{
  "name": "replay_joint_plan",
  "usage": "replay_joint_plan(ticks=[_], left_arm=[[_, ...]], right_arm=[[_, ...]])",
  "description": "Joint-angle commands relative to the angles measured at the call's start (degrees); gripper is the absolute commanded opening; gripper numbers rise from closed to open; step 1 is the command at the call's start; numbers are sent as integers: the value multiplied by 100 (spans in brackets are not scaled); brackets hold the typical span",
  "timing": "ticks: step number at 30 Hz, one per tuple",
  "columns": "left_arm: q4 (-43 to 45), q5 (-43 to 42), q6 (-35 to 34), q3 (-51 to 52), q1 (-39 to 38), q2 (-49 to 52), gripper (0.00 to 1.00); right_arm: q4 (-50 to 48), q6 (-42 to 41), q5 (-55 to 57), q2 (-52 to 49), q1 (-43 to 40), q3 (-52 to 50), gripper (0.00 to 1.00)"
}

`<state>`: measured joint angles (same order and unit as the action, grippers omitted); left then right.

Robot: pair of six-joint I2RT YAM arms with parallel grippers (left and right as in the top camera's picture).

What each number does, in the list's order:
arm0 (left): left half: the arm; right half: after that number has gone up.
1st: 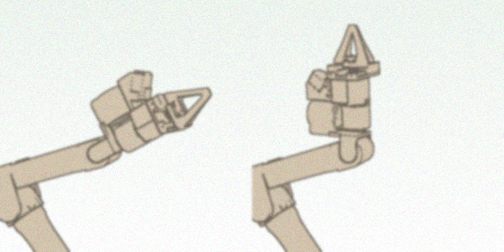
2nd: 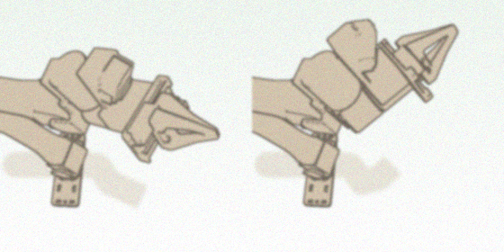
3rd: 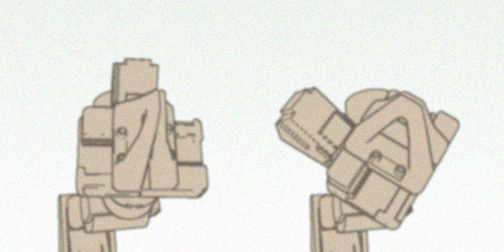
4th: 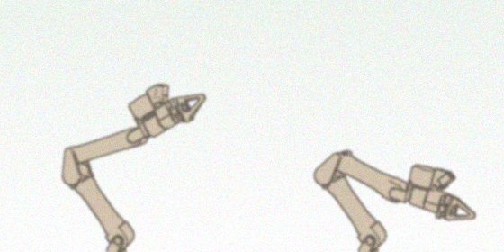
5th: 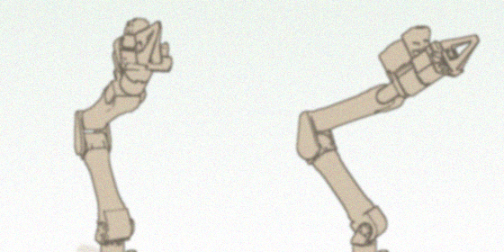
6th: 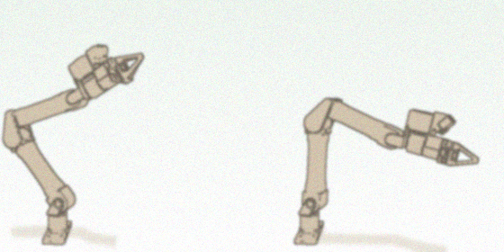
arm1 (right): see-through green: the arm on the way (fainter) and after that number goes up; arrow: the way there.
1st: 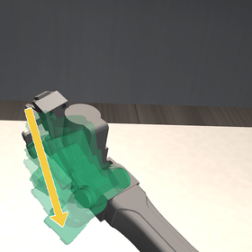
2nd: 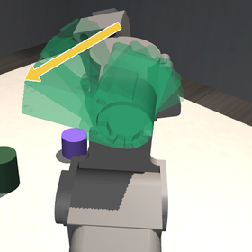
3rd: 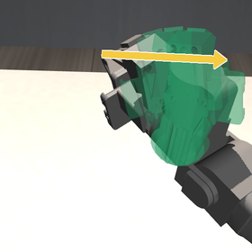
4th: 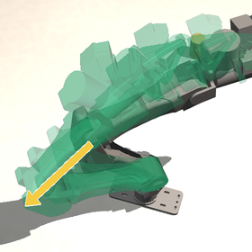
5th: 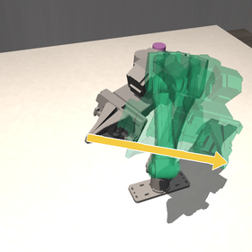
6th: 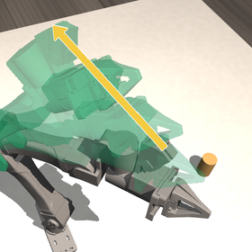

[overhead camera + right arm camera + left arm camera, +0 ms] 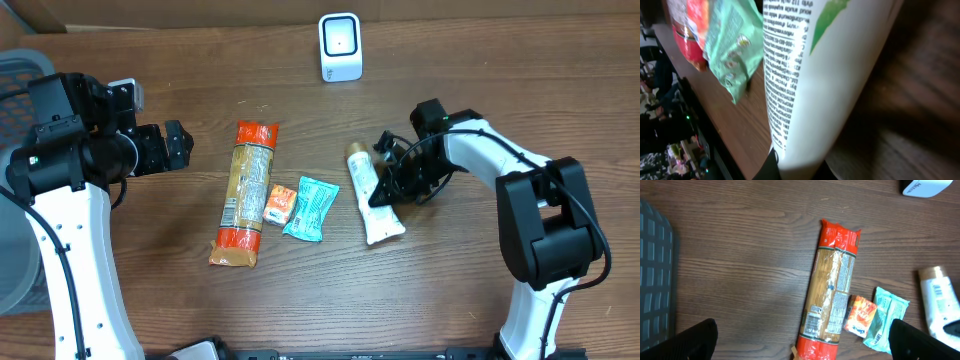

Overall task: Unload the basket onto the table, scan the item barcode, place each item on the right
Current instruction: 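Grasp the white tube with the right gripper and lift it, then carry the tube to the white scanner and hold it before the window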

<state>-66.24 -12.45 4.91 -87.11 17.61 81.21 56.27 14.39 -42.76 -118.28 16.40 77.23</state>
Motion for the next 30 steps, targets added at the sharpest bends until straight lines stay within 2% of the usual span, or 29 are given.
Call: replay_joint_plan(ticks=[1, 5, 11, 20, 28, 30], left_arm=[[2, -68, 133, -111, -28, -98, 100], [2, -68, 131, -111, -28, -98, 100], [4, -68, 133, -111, -28, -98, 100], [4, -68, 131, -111, -28, -98, 100], [4, -68, 133, -111, -28, -98, 100], [4, -68, 133, -111, -28, -98, 100]], right_arm=[[-28, -15, -407, 315, -74, 302, 4], [-63, -448, -437, 645, -101, 354, 4], [-37, -452, -957, 1620, -267, 354, 4], [201, -455, -1008, 3189, -352, 354, 4], [258, -577, -951, 3582, -352, 352, 4], [186, -894, -647, 3565, -345, 352, 4]])
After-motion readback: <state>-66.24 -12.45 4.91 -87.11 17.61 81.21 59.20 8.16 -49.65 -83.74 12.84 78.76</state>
